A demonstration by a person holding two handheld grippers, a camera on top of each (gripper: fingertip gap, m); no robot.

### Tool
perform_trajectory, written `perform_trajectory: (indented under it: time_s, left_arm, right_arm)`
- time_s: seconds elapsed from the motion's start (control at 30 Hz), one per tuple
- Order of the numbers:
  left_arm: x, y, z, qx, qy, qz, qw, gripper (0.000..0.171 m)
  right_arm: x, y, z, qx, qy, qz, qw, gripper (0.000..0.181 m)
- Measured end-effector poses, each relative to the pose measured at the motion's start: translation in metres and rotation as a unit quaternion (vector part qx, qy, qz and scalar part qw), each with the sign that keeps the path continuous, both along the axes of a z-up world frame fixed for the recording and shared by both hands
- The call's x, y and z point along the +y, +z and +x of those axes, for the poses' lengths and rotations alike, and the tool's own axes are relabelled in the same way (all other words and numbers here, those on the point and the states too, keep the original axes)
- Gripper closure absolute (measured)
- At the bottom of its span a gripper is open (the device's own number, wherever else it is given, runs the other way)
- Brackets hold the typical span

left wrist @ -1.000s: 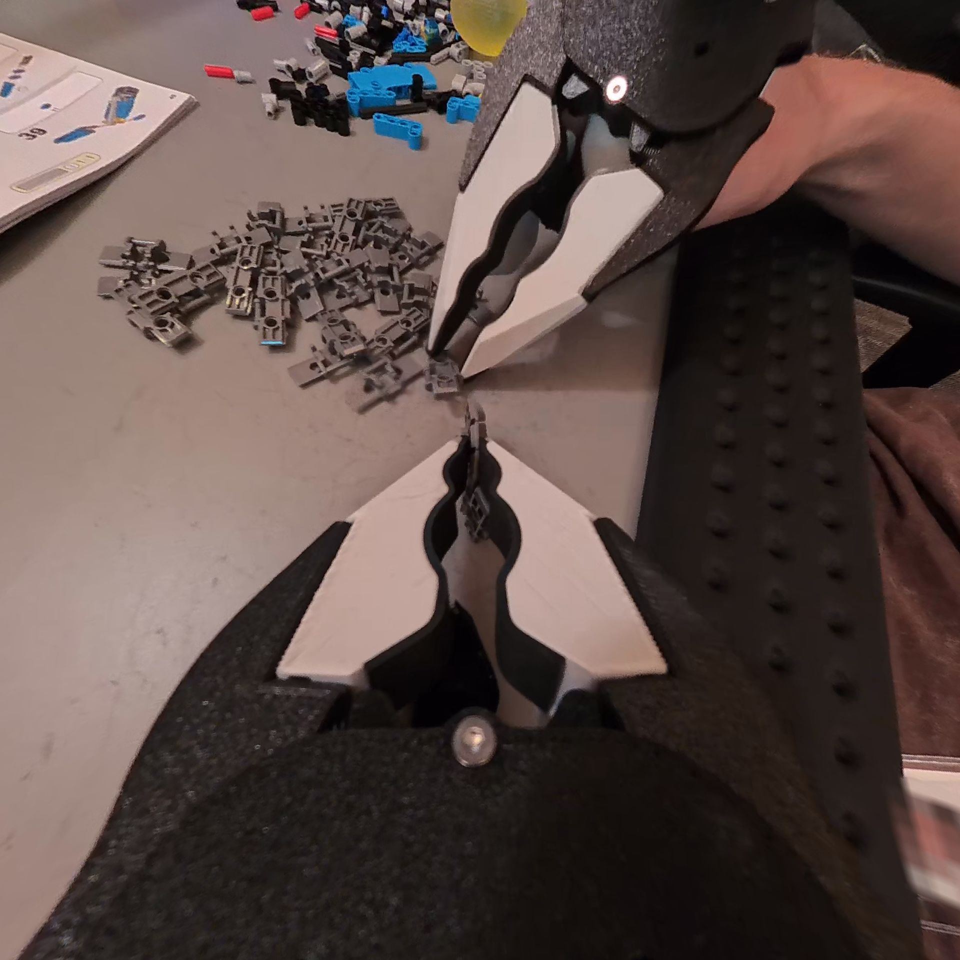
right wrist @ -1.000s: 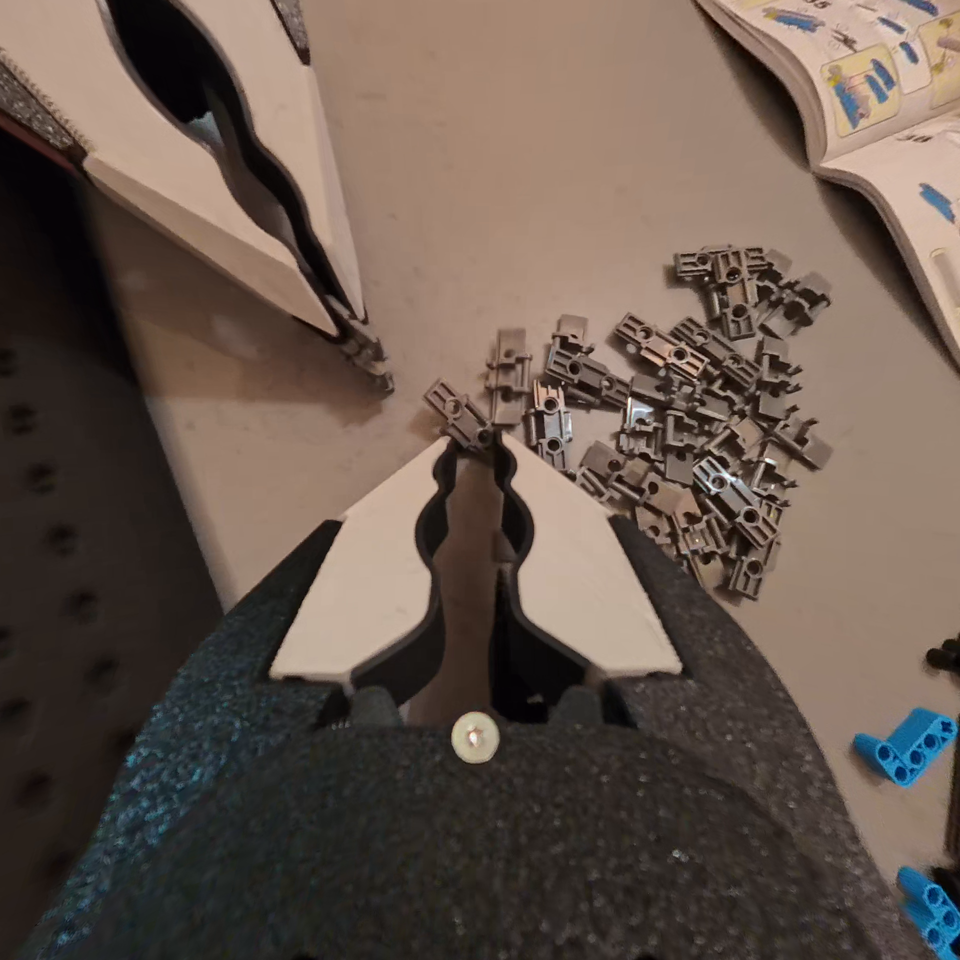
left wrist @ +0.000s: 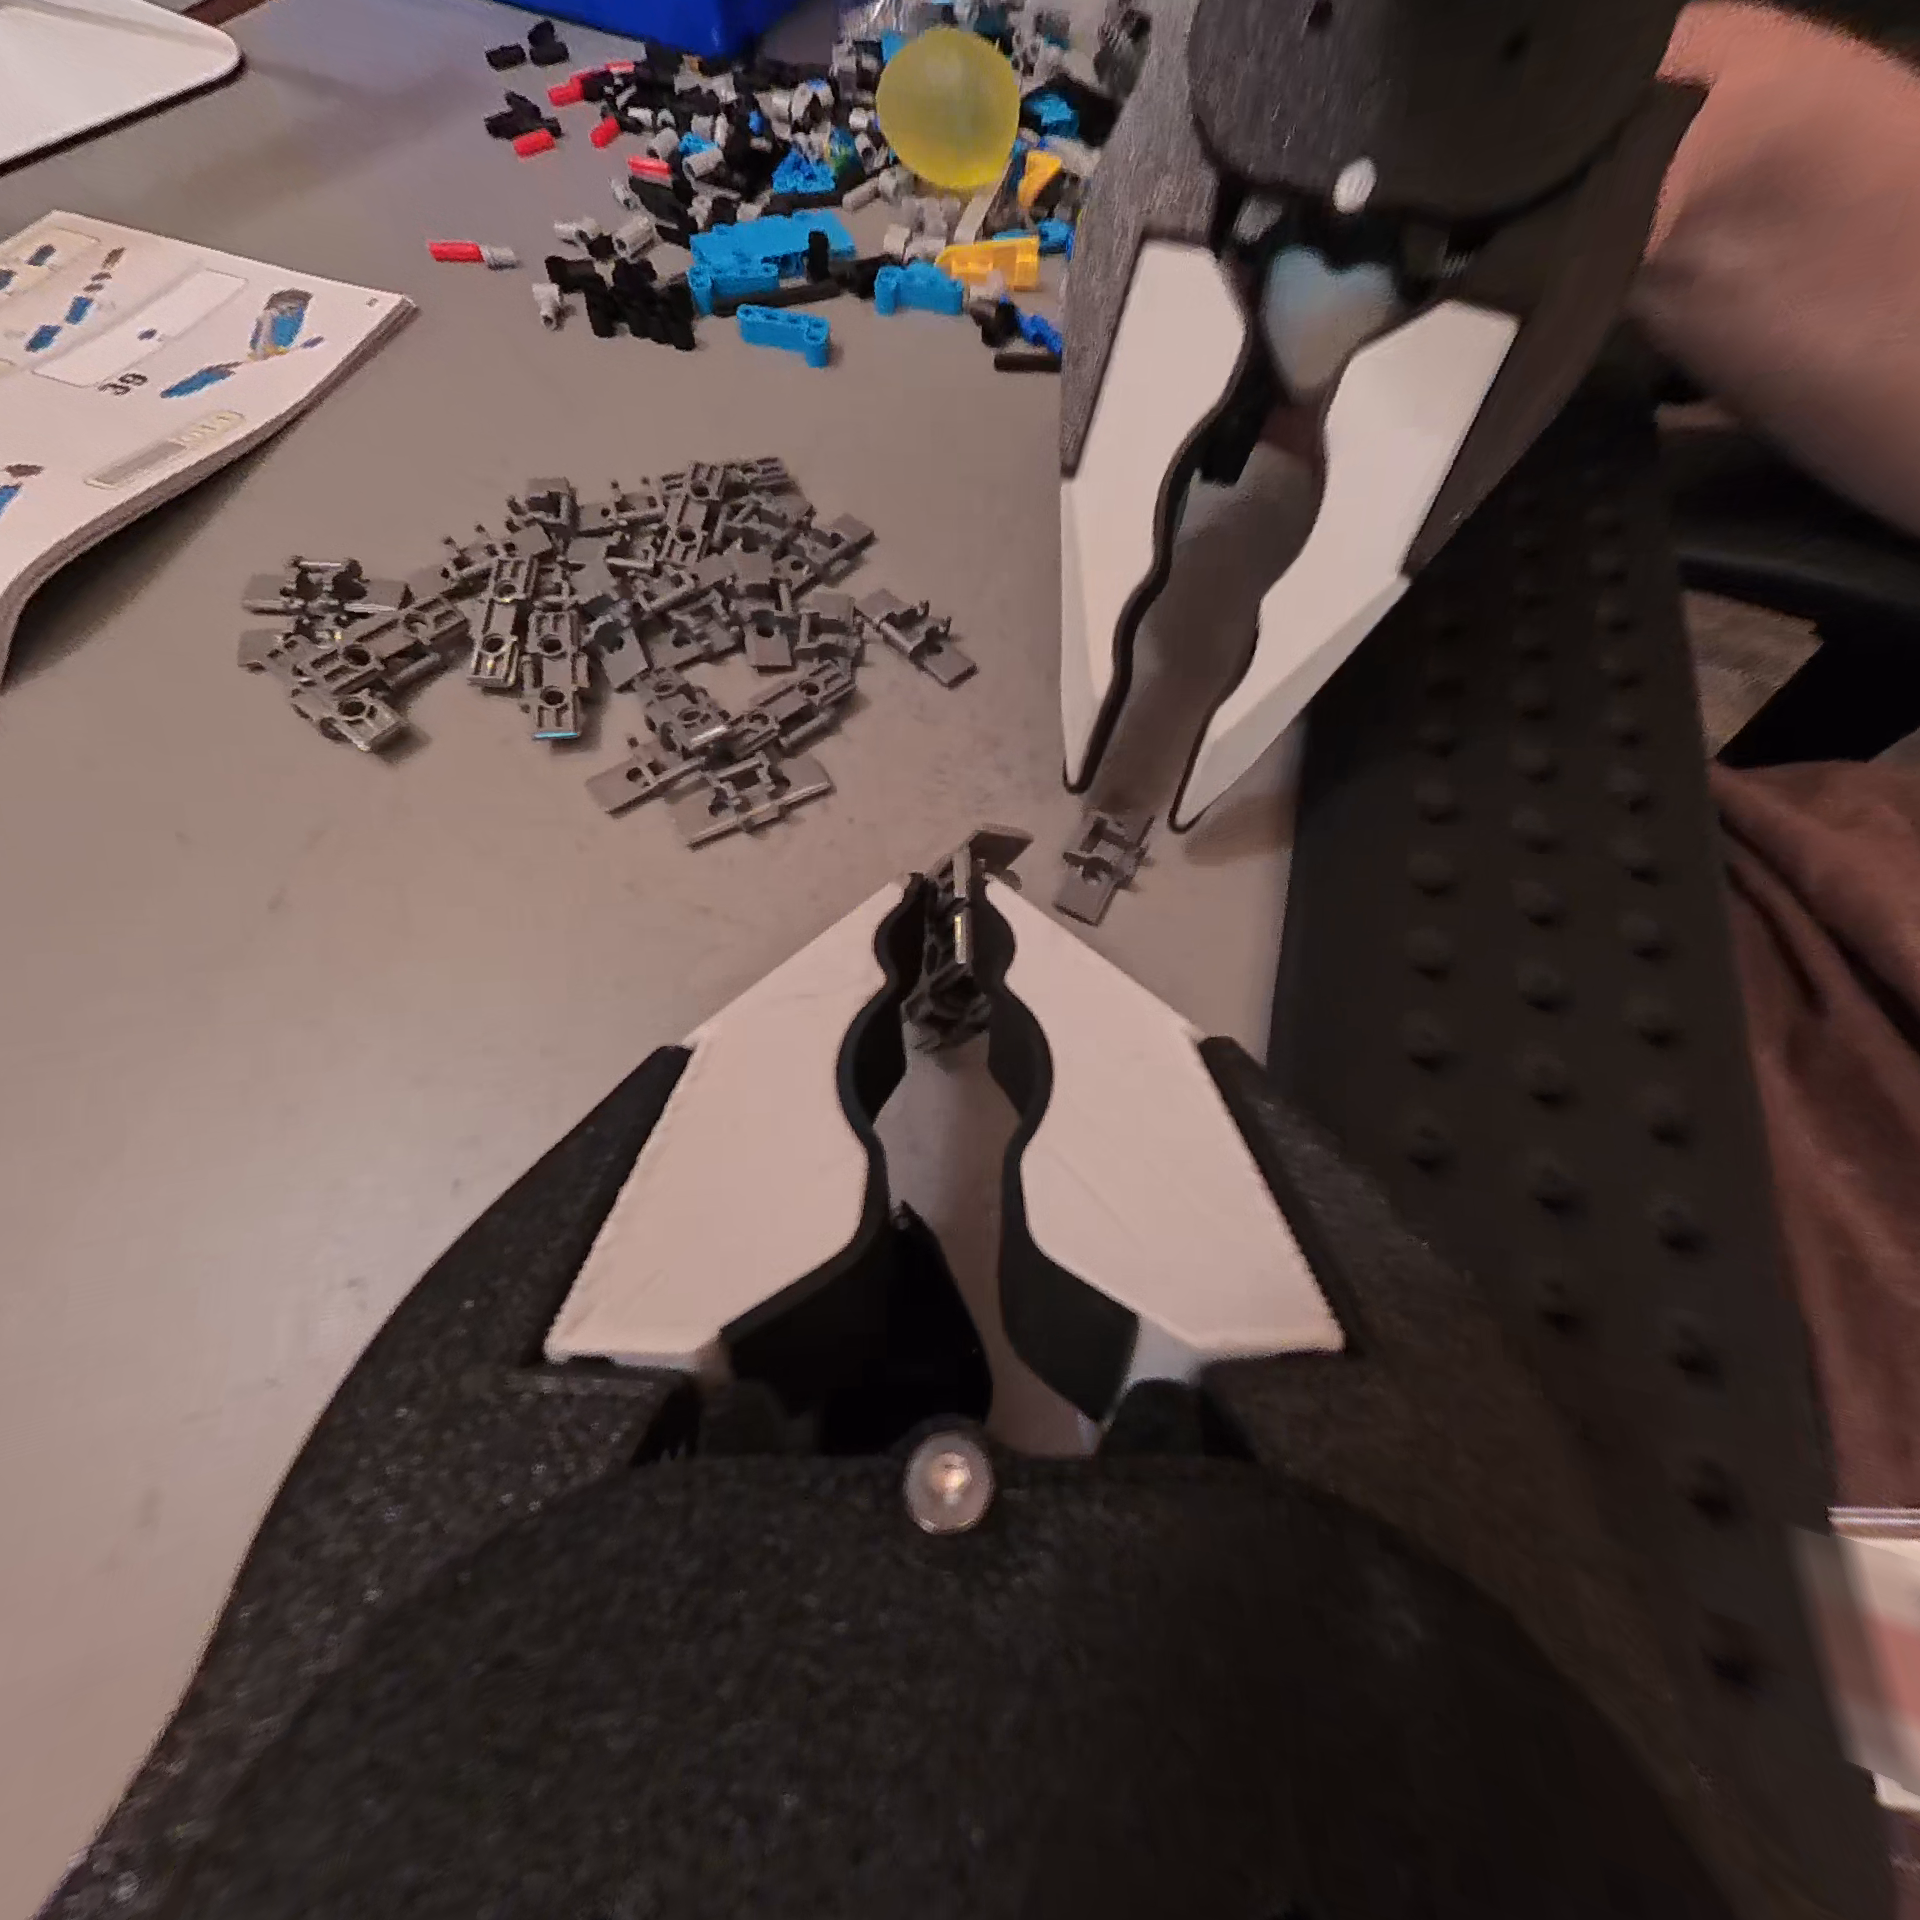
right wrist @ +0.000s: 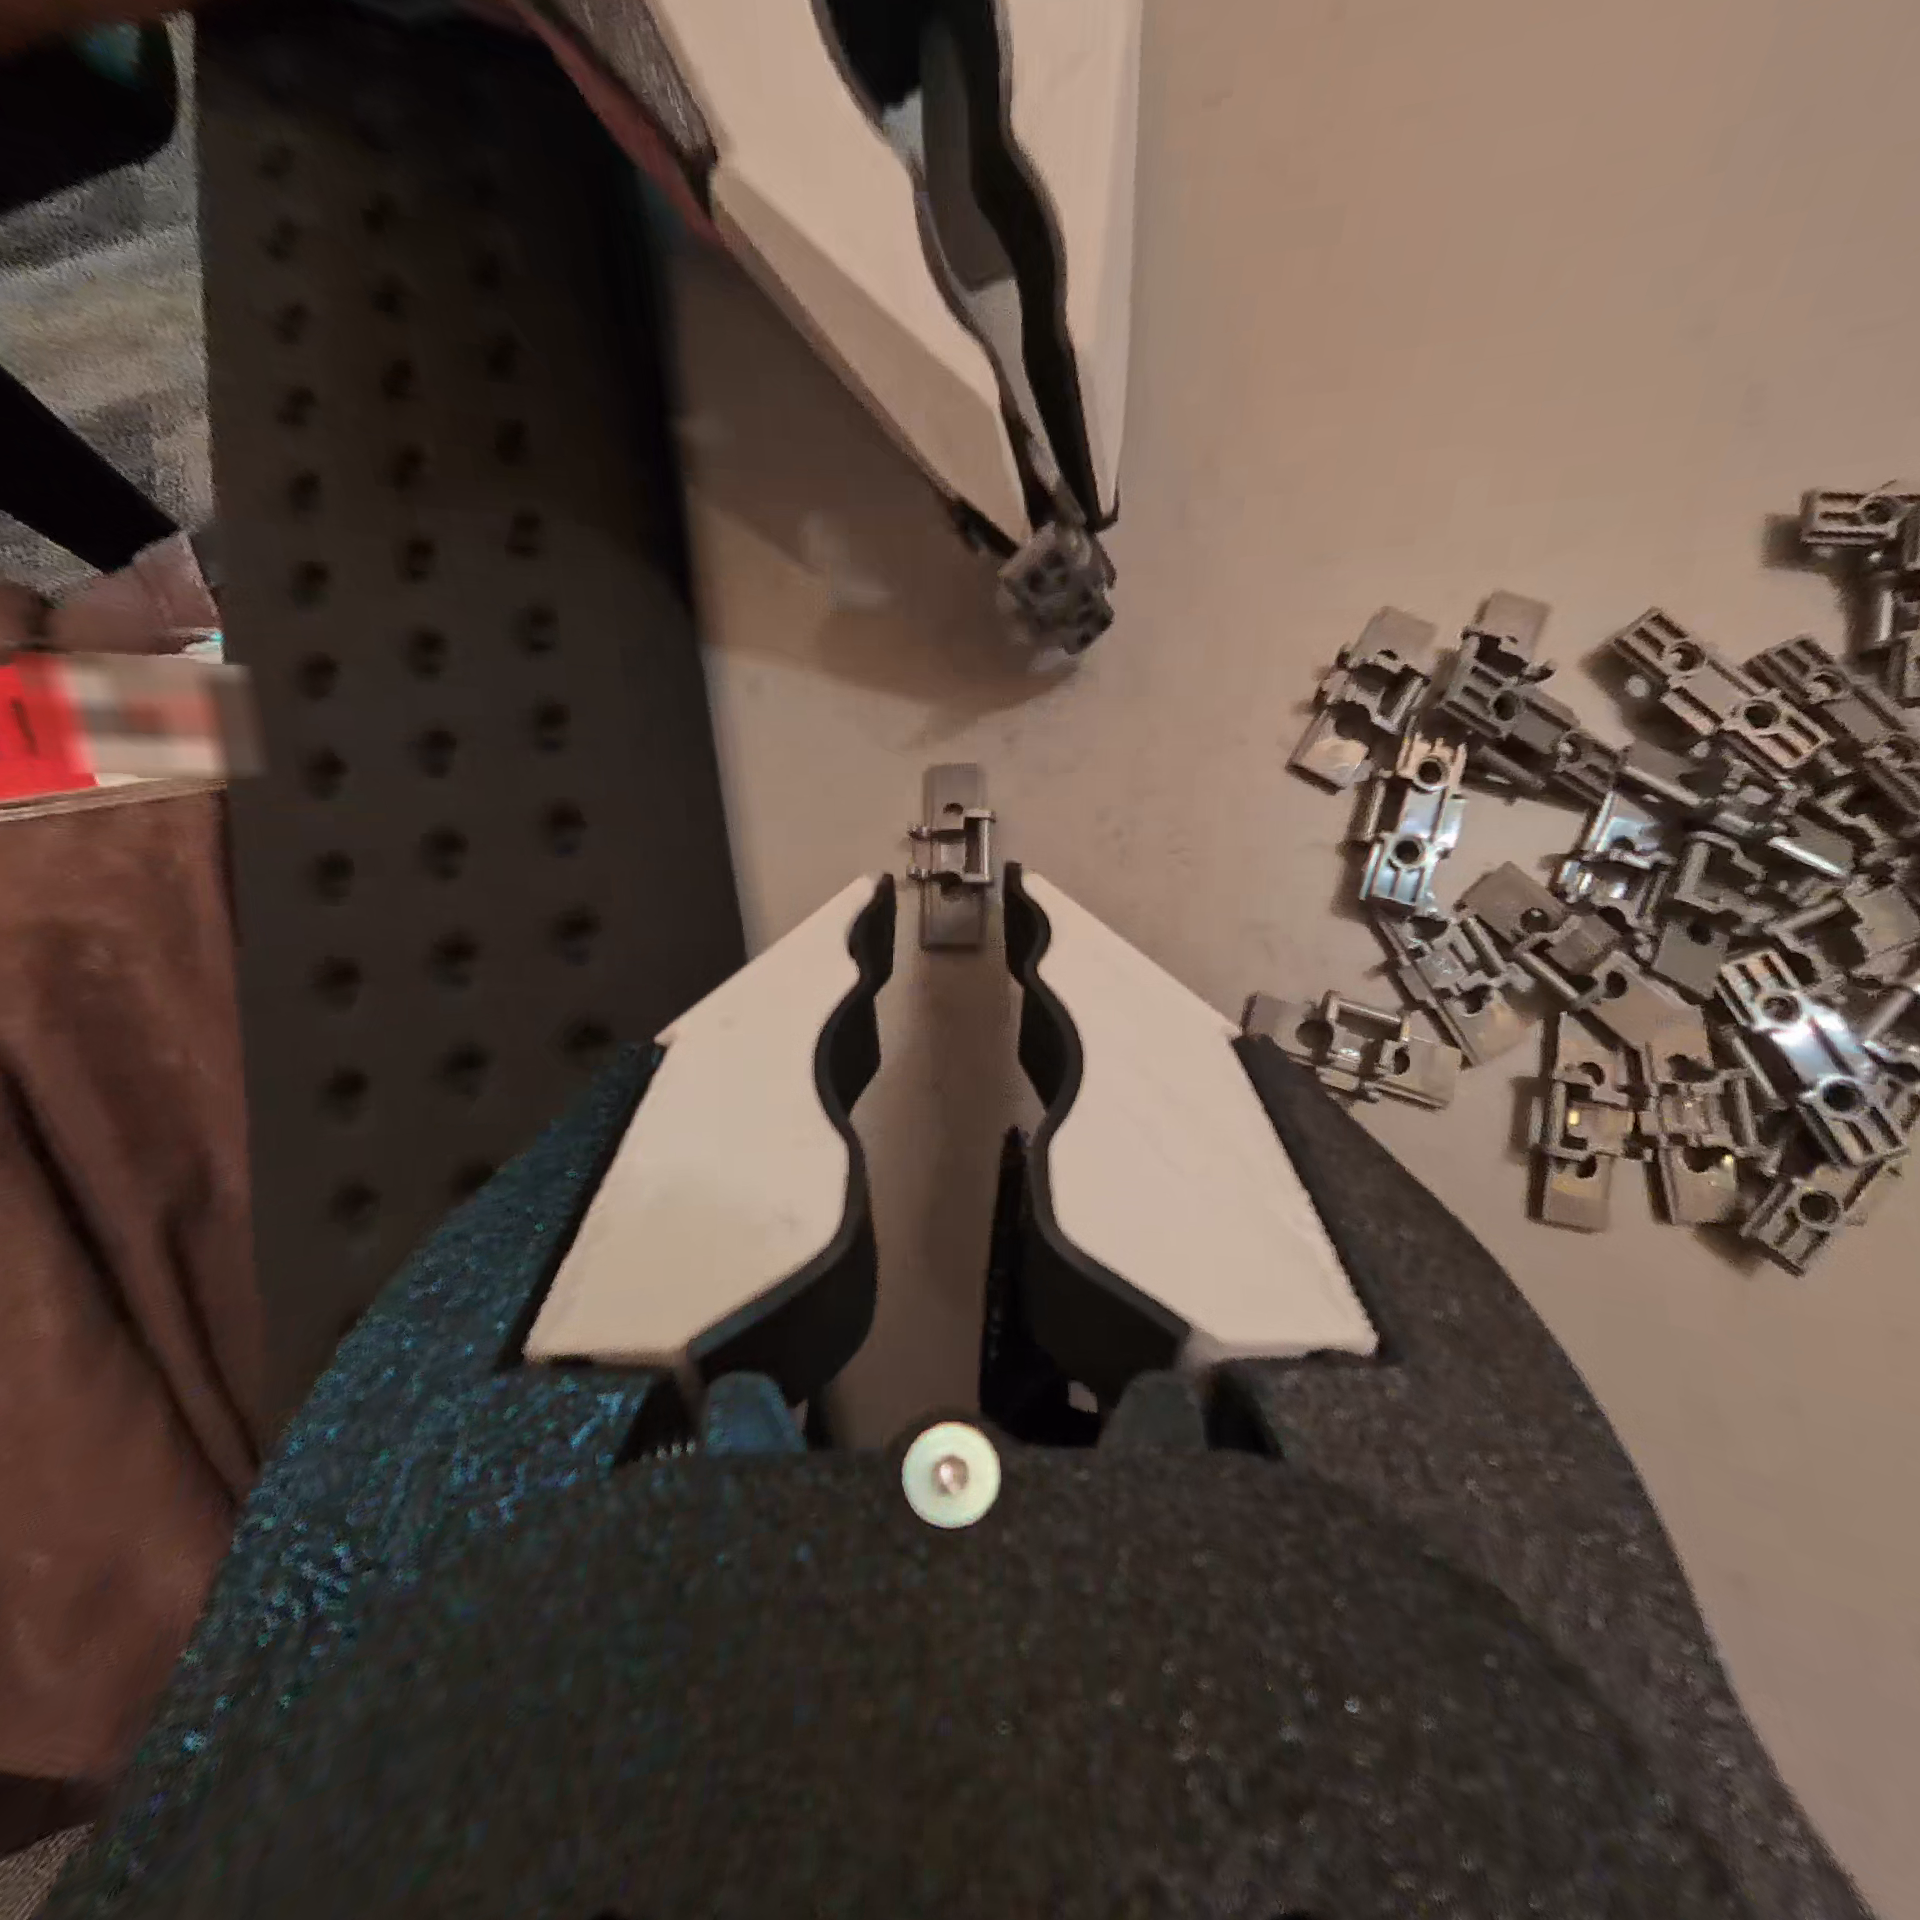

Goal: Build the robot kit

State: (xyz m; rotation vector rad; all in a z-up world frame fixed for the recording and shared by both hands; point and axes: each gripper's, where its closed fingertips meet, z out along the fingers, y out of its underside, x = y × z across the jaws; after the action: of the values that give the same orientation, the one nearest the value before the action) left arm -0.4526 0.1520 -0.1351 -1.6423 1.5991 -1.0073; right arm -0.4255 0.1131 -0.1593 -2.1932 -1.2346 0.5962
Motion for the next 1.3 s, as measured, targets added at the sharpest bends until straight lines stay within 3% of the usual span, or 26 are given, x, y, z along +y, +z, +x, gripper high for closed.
perform_trajectory:
  time_s: [0.27,0.47,0.57,0.63,0.77,0.87,1.07,1.3]
  left_arm:
    - [-0.02,0.001,0.0,0.0,-0.052,-0.023,0.998,0.164]
    - [-0.022,-0.007,0.001,0.022,-0.054,-0.007,0.998,0.164]
    - [-0.019,-0.009,0.002,0.026,-0.042,-0.008,0.999,0.164]
    - [-0.016,-0.008,0.002,0.026,-0.035,-0.015,0.999,0.164]
    - [-0.012,-0.008,0.002,0.026,-0.023,-0.026,0.999,0.163]
    - [-0.007,-0.007,0.002,0.023,-0.009,-0.034,0.999,0.16]
    - [0.005,-0.003,-0.002,0.009,0.026,-0.138,0.99,0.162]
    - [0.003,0.004,-0.003,-0.013,0.015,-0.121,0.992,0.16]
  right_arm:
    - [0.014,0.002,0.0,0.038,-0.04,-0.01,0.998,0.16]
    - [0.013,-0.007,-0.004,-0.005,-0.032,0.011,0.999,0.156]
    - [0.009,-0.007,-0.007,-0.025,-0.019,0.02,0.999,0.164]
    - [0.002,-0.007,-0.012,-0.014,-0.012,-0.006,1.0,0.172]
    - [-0.011,-0.009,-0.023,0.042,-0.014,-0.105,0.994,0.17]
    - [-0.011,-0.009,-0.023,0.053,-0.021,-0.123,0.991,0.173]
    - [0.004,-0.001,-0.016,0.031,-0.037,-0.055,0.997,0.178]
    - [0.038,0.014,0.003,0.01,-0.11,0.049,0.993,0.178]
